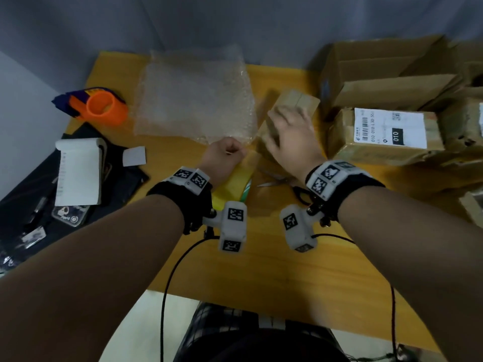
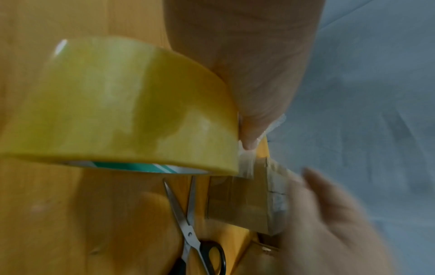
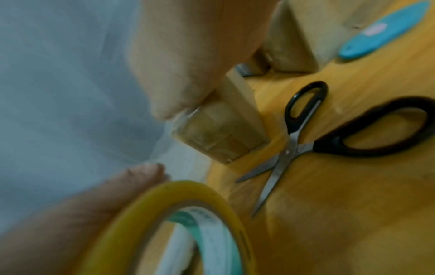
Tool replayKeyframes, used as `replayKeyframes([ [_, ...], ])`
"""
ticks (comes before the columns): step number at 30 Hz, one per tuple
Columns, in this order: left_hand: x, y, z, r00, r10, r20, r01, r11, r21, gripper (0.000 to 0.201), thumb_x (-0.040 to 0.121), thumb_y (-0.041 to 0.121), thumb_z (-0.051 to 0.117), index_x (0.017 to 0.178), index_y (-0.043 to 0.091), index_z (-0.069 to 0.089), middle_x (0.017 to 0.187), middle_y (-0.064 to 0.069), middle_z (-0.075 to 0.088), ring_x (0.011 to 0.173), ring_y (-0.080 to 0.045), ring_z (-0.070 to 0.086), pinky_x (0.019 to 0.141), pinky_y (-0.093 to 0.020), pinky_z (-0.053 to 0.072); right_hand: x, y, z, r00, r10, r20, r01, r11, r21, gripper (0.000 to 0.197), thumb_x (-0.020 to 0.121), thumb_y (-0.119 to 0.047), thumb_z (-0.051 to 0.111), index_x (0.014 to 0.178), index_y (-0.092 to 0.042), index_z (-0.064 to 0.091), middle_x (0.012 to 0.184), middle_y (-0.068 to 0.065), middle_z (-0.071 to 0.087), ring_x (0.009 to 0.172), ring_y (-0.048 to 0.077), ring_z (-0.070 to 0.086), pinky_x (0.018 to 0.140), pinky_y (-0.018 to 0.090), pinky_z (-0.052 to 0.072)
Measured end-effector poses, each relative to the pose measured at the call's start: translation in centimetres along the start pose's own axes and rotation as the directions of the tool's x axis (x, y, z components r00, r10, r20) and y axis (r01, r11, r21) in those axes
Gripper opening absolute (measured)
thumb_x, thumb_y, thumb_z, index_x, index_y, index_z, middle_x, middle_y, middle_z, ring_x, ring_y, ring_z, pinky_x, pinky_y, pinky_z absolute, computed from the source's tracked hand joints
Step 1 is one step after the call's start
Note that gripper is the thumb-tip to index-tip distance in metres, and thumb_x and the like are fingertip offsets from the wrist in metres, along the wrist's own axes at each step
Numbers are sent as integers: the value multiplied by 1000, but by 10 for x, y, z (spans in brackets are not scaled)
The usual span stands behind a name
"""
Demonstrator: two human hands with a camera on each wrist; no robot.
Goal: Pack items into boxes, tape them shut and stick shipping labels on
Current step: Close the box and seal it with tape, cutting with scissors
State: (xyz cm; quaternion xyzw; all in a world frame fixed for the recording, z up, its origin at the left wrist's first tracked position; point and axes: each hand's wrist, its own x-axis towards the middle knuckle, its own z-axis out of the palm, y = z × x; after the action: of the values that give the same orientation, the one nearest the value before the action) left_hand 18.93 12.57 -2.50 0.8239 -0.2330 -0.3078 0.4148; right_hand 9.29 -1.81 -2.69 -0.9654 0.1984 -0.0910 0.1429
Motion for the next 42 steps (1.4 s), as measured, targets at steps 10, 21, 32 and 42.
replayKeyframes([
  [10, -15, 6, 3, 1000, 6, 0, -6, 1000, -21, 4, 90, 15, 62, 87, 12, 60, 75, 8, 56, 67, 0, 48, 55, -3, 36, -20, -30, -2, 946, 167, 278, -310, 720, 621, 28, 84, -18, 70, 97, -18, 46, 90, 4, 56, 84, 19, 58, 76, 33, 51],
  [21, -30, 16, -7, 994, -108, -33, 111, 990, 93, 16, 92, 24, 57, 85, 11, 63, 64, 4, 49, 56, -7, 40, 47, -17, 33, -25, -36, -6, 965, 111, 237, -234, 771, 593, 8, 88, -6, 63, 90, -14, 60, 76, -7, 54, 79, 13, 54, 74, 24, 45],
  [32, -38, 16, 3, 983, -176, -50, 179, 982, 66, 18, 94, 25, 49, 90, 10, 59, 82, -8, 53, 74, -20, 45, 64, -29, 34, -34, -42, -13, 965, 61, 256, -136, 948, 288, 15, 91, -10, 55, 89, -13, 69, 109, 7, 61, 98, 22, 60, 91, 35, 49],
  [42, -56, 11, -10, 957, -253, 142, 245, 967, 70, 79, 87, 41, 63, 149, 13, 22, 144, -10, 41, 128, -24, 44, 93, -31, 40, -39, -35, -13, 914, 240, 328, -376, 804, 460, 12, 95, -16, 55, 93, -5, 60, 93, 0, 53, 89, 13, 49, 76, 22, 37],
])
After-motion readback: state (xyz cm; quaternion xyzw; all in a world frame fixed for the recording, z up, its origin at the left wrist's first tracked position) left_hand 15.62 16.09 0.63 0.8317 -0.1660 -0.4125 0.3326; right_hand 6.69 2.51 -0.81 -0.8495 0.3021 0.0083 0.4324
